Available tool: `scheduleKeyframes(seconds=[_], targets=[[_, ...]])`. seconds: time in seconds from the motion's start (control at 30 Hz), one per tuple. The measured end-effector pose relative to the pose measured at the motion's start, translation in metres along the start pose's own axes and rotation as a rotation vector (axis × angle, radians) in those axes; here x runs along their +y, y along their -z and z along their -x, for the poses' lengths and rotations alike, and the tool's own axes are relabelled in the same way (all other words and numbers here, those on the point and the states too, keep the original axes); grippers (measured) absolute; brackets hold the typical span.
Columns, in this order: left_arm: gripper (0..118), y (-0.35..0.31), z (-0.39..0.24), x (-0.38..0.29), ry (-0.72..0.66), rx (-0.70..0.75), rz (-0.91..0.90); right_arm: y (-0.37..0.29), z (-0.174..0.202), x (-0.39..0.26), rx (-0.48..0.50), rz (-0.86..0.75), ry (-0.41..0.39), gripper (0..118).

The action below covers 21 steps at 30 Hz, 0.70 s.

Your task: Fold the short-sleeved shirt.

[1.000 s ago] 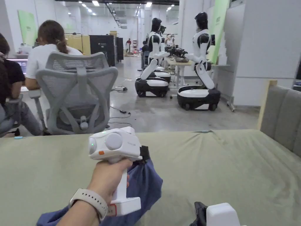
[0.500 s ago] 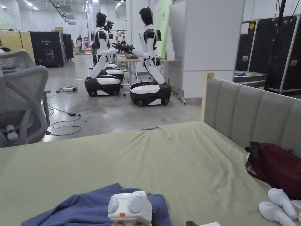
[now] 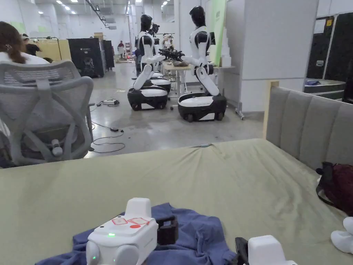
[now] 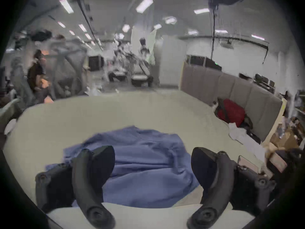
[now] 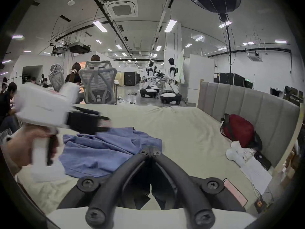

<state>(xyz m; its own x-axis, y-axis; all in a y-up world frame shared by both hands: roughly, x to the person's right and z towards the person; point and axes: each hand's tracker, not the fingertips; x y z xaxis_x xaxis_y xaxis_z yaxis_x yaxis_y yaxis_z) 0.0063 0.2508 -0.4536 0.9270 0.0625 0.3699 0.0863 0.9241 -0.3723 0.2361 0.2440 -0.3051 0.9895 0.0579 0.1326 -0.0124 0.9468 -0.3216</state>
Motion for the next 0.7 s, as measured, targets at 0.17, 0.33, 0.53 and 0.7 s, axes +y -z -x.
scheduleKeyframes(seconds=[0.17, 0.33, 0.53, 0.7], targets=[[7, -0.124, 0.068, -0.046, -0.025, 0.214, 0.016, -0.008, 0.019, 0.002, 0.039, -0.003, -0.008, 0], [0, -0.2, 0.123, -0.093, -0.192, 0.269, 0.047, -0.014, 0.039, 0.001, 0.078, -0.007, 0.01, 0], [0, -0.193, 0.172, -0.088, -0.256, 0.274, 0.093, -0.017, 0.058, -0.004, 0.125, 0.007, -0.023, 0], [0, -0.103, 0.221, -0.055, -0.278, 0.255, 0.272, -0.009, 0.065, -0.009, 0.152, 0.031, -0.052, 0]])
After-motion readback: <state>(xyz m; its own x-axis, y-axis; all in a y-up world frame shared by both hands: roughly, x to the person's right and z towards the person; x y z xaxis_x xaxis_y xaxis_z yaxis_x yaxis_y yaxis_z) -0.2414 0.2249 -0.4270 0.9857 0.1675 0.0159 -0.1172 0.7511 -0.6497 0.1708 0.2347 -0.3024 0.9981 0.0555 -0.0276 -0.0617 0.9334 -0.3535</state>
